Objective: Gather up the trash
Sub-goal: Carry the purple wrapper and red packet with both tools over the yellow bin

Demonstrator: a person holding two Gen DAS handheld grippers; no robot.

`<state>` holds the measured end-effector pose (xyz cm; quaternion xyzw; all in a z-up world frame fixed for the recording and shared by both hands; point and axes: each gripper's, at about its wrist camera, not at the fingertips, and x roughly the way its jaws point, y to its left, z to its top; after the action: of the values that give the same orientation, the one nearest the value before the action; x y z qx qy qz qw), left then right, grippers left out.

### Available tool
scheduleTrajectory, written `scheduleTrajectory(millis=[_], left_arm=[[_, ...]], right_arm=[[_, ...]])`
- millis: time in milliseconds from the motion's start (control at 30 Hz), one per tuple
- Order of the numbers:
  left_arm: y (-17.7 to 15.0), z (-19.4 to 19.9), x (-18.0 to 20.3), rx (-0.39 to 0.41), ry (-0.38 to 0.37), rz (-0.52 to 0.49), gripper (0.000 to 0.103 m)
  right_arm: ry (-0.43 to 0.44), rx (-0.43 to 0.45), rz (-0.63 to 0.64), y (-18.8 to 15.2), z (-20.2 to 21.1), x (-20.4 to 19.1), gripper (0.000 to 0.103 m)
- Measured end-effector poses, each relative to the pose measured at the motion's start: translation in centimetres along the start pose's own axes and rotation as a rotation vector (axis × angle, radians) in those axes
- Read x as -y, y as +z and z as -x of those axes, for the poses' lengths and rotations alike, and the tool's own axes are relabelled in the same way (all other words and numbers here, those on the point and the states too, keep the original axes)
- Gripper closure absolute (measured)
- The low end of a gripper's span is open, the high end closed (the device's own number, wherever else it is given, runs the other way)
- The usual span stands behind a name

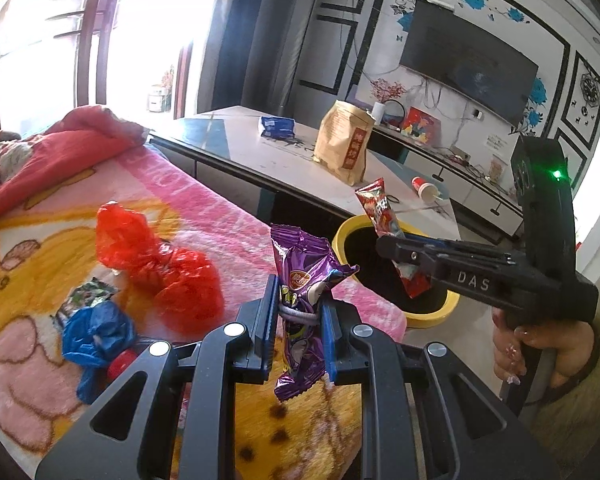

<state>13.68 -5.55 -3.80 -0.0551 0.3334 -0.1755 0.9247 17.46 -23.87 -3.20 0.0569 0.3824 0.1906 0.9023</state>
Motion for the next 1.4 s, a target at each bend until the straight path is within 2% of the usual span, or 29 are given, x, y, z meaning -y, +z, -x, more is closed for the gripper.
scheduleTrajectory(millis=[633, 1400], left_arm=[[1.2, -2.8, 3.1, -0.016, -0.047, -0.053, 0.085], [1.7, -7.6, 7.7, -0.042, -0.127, -0.089, 0.085]], right_arm=[[-0.062, 0.049, -0.124, 0.7, 1.2, 5.2, 0.091], [-0.205, 0.079, -0.288, 0.3, 1.8, 12.7, 0.091]])
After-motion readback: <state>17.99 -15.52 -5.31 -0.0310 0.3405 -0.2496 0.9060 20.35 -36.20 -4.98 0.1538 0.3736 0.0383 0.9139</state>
